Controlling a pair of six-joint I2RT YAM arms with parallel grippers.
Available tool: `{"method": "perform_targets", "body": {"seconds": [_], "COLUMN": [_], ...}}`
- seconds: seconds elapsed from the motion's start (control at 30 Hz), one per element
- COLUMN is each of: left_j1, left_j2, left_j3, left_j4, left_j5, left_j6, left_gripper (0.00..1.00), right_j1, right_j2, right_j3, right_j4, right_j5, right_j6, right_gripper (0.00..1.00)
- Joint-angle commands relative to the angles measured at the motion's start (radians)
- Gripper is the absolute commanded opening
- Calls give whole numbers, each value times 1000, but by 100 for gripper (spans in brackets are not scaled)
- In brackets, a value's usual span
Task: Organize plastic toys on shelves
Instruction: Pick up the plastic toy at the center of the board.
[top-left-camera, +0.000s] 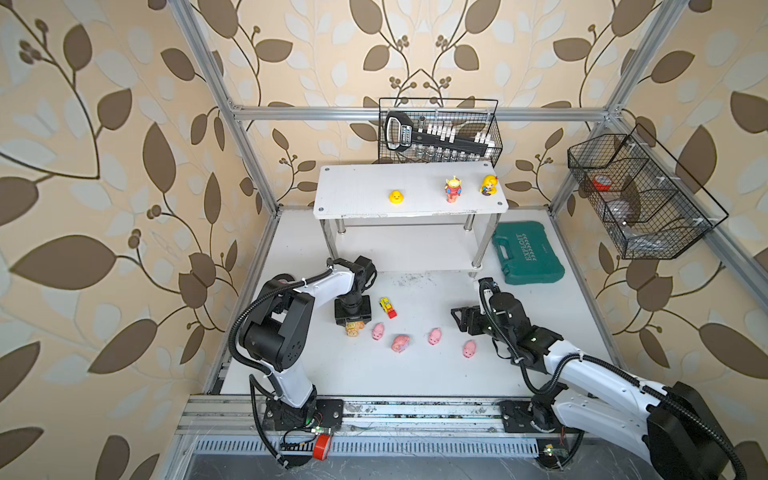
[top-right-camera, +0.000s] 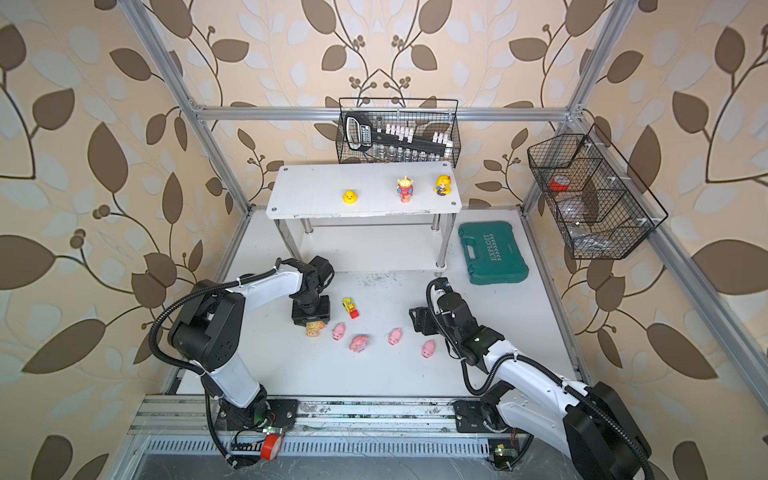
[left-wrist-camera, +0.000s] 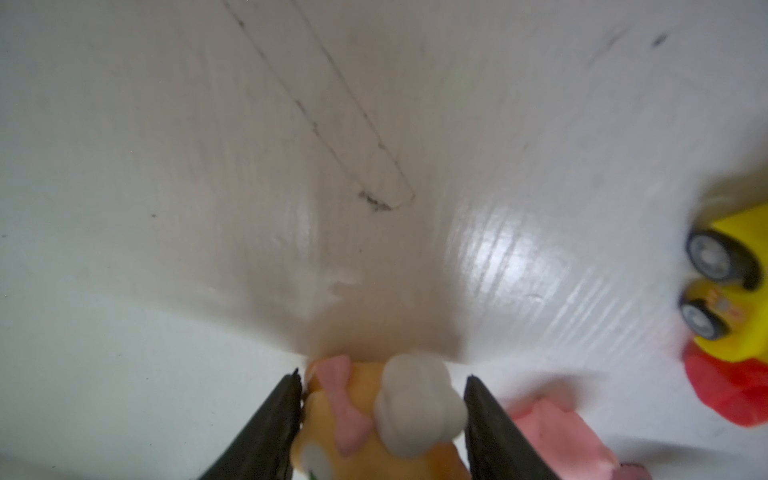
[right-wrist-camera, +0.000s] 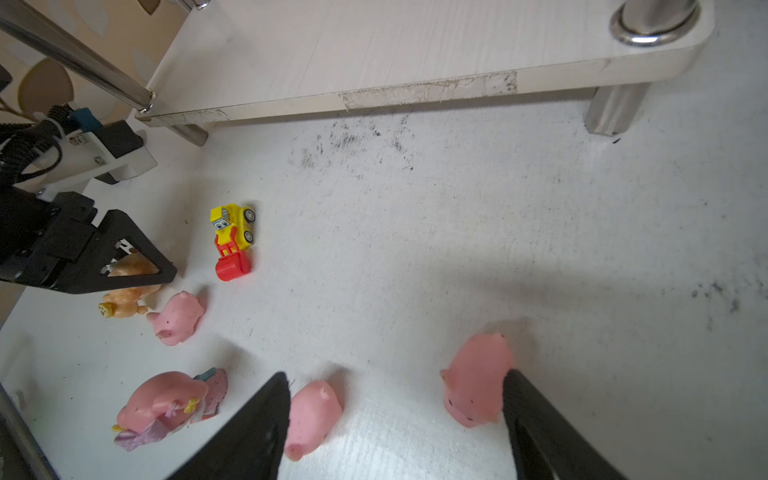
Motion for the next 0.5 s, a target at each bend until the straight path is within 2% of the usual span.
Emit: {"method": "perform_targets", "body": {"seconds": [0.0, 0.13, 0.23, 0.47], "left_j1": [7, 5, 5, -20], "left_j2": [-64, -85, -129, -340], "left_j3": [16, 35, 81, 243], "left_j4": [-39, -77, -138, -269], "left_j5": [0, -36, -109, -241], "left_j6": [-15, -15, -14, -18], "left_gripper": [50, 49, 48, 44], "right_j1": [-5, -4, -5, -5], "right_j2": [3, 3, 4, 6], "right_j3": [6, 8, 10, 17], "right_j4": [12, 12, 10, 6], "right_j5": [-10, -7, -7, -2], "right_j6": [-11, -12, -13, -17], "right_gripper": [78, 78, 78, 78]}}
